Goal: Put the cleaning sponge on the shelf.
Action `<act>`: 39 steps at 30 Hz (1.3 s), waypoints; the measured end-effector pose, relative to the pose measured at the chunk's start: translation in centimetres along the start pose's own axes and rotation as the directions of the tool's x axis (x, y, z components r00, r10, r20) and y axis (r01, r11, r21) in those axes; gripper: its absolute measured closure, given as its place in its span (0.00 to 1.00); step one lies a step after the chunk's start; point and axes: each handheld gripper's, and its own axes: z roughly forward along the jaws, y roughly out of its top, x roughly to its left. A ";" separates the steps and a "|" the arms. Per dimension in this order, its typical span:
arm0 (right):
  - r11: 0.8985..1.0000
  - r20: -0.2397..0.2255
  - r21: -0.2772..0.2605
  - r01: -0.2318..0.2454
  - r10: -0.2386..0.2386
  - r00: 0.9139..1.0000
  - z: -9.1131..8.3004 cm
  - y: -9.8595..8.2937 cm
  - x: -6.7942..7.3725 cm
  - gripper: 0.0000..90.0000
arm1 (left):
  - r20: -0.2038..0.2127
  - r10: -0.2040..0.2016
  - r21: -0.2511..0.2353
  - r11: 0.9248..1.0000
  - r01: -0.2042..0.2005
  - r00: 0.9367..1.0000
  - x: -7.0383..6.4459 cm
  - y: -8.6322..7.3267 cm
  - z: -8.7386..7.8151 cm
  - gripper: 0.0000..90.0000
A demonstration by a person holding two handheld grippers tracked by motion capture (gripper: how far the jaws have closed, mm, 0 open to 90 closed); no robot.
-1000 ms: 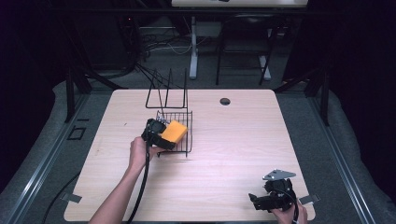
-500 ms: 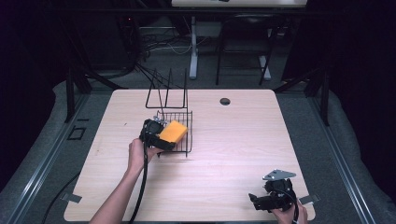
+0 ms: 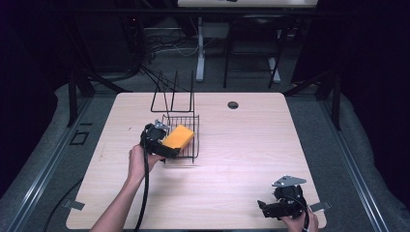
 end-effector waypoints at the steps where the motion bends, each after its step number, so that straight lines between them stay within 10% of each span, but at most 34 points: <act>1: 1.000 -0.009 -0.021 -0.017 0.017 1.000 0.2 -0.1 0.1 0.06 | 0.000 -0.003 -0.004 1.000 0.003 1.000 0.0 -0.1 -0.2 0.02; 23: 1.000 -0.009 -0.017 -0.015 0.015 1.000 0.2 0.0 0.2 0.06 | -0.050 0.033 0.016 0.999 -0.032 0.998 1.1 -3.3 -4.2 0.00; 39: 1.000 -0.007 -0.017 -0.013 0.013 1.000 0.3 0.0 0.3 0.06 | -0.063 0.022 0.056 0.998 -0.018 0.998 1.2 -9.5 -5.7 0.00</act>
